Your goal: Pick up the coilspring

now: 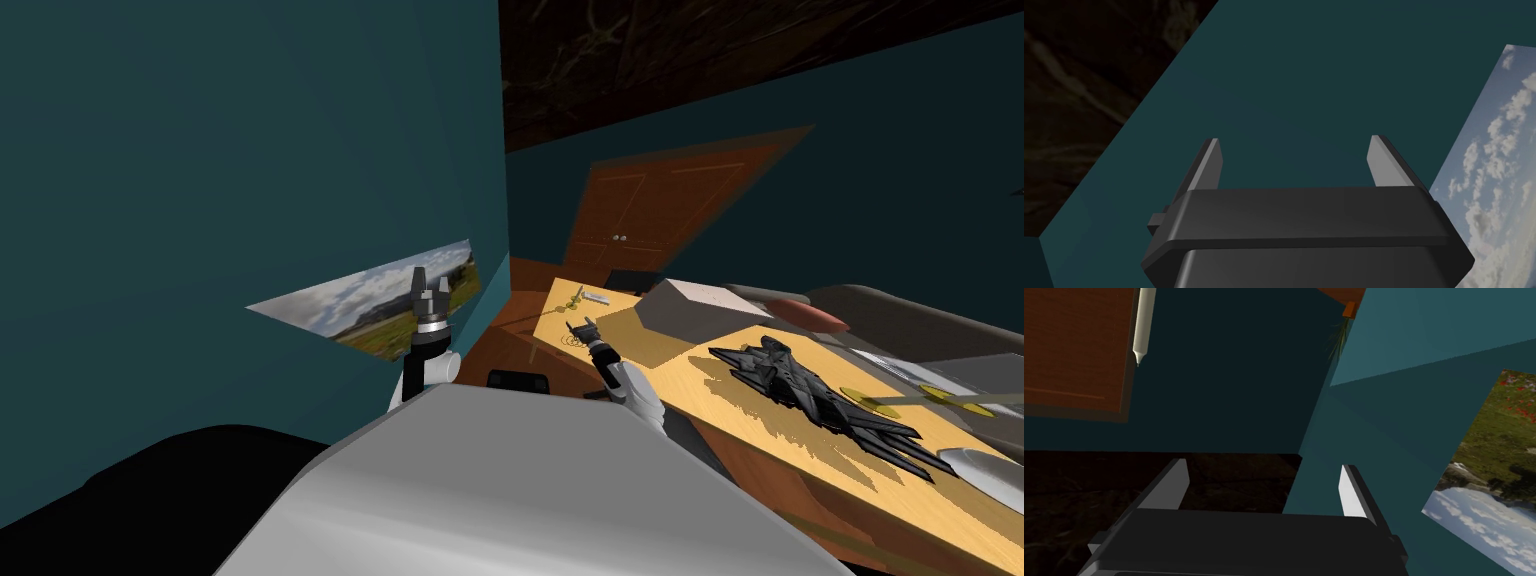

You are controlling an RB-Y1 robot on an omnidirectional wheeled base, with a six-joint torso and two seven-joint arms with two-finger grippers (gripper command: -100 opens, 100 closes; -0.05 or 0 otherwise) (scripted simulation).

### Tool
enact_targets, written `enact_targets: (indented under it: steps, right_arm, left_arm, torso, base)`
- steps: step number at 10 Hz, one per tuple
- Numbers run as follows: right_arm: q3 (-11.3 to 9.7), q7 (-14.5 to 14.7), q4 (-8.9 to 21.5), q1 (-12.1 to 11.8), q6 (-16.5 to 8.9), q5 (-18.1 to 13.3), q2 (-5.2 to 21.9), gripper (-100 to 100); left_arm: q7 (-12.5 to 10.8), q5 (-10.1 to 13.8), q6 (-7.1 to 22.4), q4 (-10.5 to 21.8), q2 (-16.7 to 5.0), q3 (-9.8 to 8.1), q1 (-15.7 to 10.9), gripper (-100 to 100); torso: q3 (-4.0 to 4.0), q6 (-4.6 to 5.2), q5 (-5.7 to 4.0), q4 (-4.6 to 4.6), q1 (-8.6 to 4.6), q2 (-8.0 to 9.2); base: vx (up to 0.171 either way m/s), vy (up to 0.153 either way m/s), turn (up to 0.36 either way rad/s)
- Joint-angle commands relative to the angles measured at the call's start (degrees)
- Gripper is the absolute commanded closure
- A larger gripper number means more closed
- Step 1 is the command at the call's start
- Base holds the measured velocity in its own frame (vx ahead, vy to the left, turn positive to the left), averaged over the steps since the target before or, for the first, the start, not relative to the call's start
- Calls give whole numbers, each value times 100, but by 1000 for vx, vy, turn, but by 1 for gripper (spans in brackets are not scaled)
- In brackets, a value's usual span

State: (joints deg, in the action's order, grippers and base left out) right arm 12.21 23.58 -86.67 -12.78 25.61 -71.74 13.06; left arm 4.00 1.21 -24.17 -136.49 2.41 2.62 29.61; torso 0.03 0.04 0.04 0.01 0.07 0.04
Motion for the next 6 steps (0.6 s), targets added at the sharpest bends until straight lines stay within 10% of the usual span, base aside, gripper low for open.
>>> enact_targets:
  steps: [1, 6]
  right_arm:
    - [112, 120, 286, 121, -32, -286, 72, -100]
    - [352, 390, 901, 337, -48, -1188, 213, -100]
  left_arm:
    - [0, 0, 0, 0, 0, 0, 0, 0]
    - [0, 0, 0, 0, 0, 0, 0, 0]
  torso:
    - [0, 0, 0, 0, 0, 0]
    - [0, 0, 0, 0, -1, 0]
  base:
    - [-4, 38, 91]
    - [-5, 41, 60]
